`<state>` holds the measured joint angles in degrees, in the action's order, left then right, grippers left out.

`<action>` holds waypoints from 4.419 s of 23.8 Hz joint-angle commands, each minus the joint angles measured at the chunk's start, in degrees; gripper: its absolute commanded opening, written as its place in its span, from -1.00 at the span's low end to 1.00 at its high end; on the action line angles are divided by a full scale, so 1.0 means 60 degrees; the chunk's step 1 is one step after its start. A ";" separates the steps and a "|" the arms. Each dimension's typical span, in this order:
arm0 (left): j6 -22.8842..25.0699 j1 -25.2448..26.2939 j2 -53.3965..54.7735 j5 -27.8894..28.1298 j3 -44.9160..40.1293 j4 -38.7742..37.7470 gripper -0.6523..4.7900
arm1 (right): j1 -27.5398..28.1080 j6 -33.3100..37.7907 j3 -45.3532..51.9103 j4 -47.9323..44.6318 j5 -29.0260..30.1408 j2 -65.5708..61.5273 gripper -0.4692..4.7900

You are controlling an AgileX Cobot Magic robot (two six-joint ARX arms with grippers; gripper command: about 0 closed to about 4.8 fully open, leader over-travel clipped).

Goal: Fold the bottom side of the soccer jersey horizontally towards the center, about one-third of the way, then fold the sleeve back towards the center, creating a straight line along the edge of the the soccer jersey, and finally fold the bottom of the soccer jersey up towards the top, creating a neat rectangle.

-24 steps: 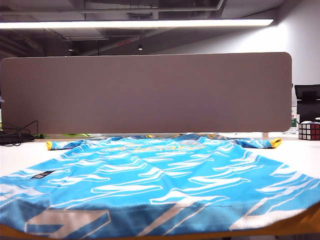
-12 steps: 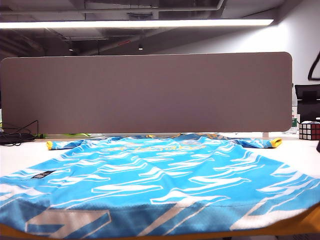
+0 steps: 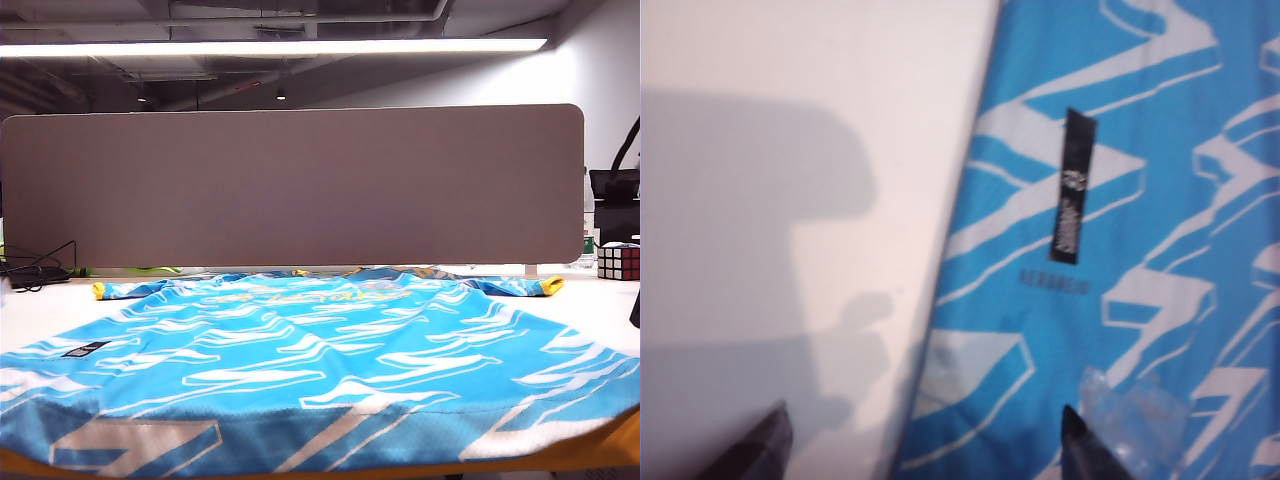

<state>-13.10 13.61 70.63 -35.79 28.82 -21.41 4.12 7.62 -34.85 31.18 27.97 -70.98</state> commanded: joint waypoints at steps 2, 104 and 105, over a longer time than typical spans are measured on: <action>0.0306 -0.0051 -0.0025 0.0408 0.0058 -0.0171 0.53 | 0.0004 -0.0058 -0.0036 -0.0062 -0.0178 -0.0055 0.16; -0.0335 -0.0984 0.5960 0.2197 0.6699 0.3504 0.61 | 0.2025 0.1315 -0.5493 -0.2954 -0.0259 -0.5005 0.23; -0.0251 -0.0980 0.6033 0.2357 0.6743 0.3348 0.61 | 0.2098 0.1290 -0.5497 -0.2845 -0.0317 -0.5082 0.22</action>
<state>-16.12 7.68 106.63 -22.87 68.64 0.43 16.10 16.40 -67.53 13.02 26.35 -101.23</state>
